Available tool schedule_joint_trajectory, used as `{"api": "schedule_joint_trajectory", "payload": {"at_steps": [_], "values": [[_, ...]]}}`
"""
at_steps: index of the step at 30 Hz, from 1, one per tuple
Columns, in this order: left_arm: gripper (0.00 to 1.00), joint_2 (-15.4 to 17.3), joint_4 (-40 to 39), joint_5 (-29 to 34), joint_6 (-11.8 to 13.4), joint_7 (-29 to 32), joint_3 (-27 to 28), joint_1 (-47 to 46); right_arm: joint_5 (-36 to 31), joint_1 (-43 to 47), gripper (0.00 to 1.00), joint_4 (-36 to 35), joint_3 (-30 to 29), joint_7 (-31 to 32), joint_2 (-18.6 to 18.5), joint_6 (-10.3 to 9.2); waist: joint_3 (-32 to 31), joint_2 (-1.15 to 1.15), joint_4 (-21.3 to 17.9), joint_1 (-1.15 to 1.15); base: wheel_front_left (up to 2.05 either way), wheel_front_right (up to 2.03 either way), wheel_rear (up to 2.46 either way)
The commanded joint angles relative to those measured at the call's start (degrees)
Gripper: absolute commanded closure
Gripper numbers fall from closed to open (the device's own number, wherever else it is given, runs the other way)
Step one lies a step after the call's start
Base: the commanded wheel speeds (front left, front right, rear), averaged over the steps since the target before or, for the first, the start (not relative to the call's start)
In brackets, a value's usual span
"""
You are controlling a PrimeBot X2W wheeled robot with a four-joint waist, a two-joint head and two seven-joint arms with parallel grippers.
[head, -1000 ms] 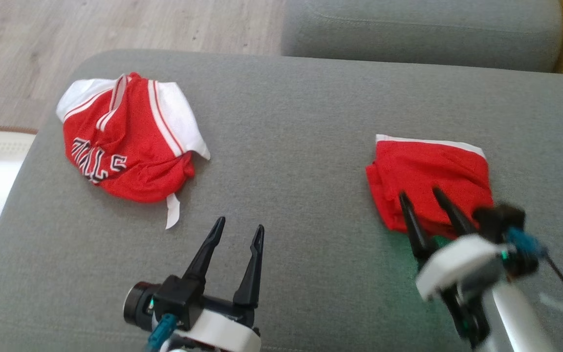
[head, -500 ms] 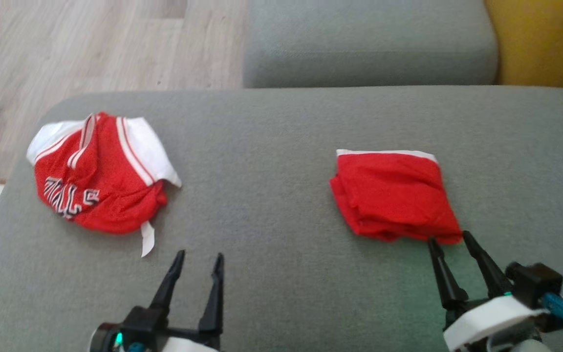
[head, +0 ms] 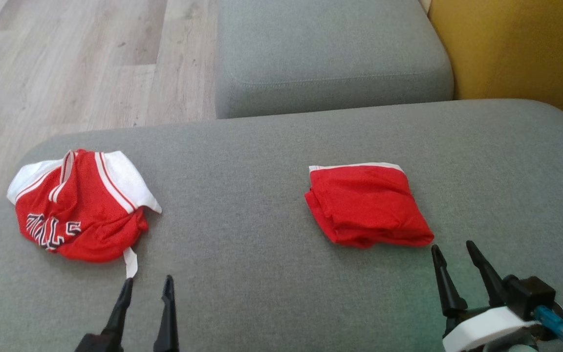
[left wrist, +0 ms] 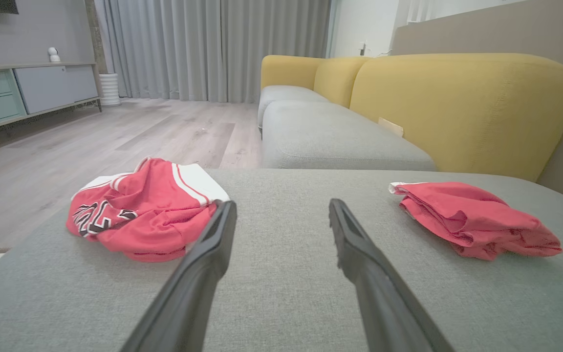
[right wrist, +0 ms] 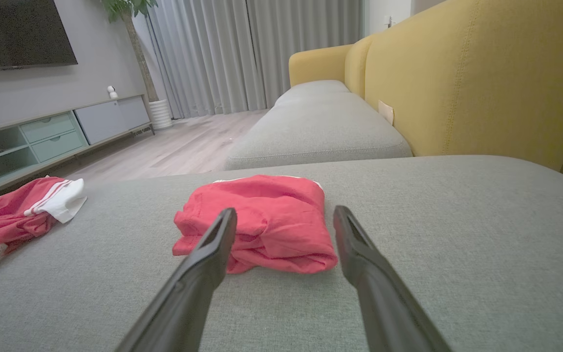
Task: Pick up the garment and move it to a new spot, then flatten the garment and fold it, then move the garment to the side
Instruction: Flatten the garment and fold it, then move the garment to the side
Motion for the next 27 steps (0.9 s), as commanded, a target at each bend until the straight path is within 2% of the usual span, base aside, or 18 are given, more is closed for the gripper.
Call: {"api": "schedule_joint_trajectory", "payload": {"at_steps": [1,12,27], "values": [[0.0,-0.2,-1.9,0.2,-0.3,-0.3,2.8,-1.6,-0.7,-2.6,0.0,-1.5,1.1,-0.7,-0.1,-0.05,-0.6,0.0,0.0,0.0,0.0,0.0,0.0],[0.0,-0.4,-0.1,1.0,-1.9,-0.3,4.6,0.2,-1.6,-0.3,0.0,-2.1,0.6,-0.8,0.9,-0.05,-1.9,0.0,0.5,0.0,0.0,0.0,0.0],[0.0,-0.5,0.8,1.2,-2.4,-0.3,3.8,-0.1,-1.6,-0.2,0.0,-1.8,1.0,-0.8,0.8,-0.05,-2.1,0.0,0.3,0.0,0.0,0.0,0.0]]}}
